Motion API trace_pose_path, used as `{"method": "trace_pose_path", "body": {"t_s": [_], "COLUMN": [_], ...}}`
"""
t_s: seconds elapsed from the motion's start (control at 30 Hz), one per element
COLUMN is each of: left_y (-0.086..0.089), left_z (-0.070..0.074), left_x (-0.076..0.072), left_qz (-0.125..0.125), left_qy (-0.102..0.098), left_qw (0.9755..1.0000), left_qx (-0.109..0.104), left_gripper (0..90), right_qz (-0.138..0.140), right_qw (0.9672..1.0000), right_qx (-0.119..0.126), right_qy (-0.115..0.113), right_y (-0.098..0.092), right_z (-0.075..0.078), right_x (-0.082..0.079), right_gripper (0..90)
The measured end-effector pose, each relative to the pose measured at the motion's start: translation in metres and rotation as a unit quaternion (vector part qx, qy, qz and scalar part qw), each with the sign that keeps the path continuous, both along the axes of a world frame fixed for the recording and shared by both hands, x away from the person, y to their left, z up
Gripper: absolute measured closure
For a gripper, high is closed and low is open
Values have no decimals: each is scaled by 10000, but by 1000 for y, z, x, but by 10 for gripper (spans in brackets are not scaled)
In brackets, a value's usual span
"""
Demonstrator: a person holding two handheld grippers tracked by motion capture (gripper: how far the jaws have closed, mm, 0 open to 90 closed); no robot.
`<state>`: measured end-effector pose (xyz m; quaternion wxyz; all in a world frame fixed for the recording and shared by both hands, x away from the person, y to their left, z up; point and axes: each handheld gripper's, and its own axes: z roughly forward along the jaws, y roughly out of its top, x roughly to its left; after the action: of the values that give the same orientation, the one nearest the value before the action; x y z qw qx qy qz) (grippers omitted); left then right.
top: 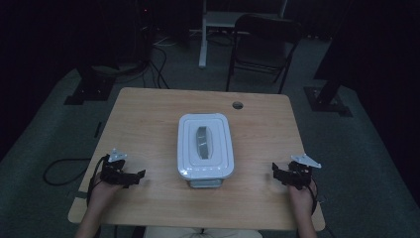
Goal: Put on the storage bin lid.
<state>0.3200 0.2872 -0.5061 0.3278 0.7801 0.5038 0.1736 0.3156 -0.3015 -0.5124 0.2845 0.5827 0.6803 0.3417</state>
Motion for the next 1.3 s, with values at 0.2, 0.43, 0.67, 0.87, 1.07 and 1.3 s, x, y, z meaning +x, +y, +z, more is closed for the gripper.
{"method": "trace_pose_path", "body": {"t_s": [0.2, 0.43, 0.67, 0.87, 1.07, 1.3], "left_y": [12, 19, 23, 25, 23, 23], "left_z": [-2, -5, -12, -14, -17, -17], "left_x": [-2, -5, -7, -7, -8, -9], "left_qz": [512, 785, 934, 947, 956, 965], "left_qy": [34, 70, 122, 63, -109, -114], "left_qw": [9987, 9968, 9955, 9954, 9948, 9947], "left_qx": [78, 131, 126, 163, 339, 329], "left_gripper": [18, 18, 18, 18, 18, 18], "right_qz": [-192, -399, -357, -414, -464, -527], "right_qw": [9996, 9986, 9981, 9974, 9972, 9969], "right_qx": [-14, 33, 11, -58, -62, -46], "right_qy": [196, 338, 501, 587, 583, 585], "right_y": [-12, -22, -22, -18, -17, -16], "right_z": [-6, -8, -12, -15, -15, -15], "right_x": [-5, -7, -6, -4, -3, -1], "right_gripper": [133, 138, 137, 119, 119, 119]}}
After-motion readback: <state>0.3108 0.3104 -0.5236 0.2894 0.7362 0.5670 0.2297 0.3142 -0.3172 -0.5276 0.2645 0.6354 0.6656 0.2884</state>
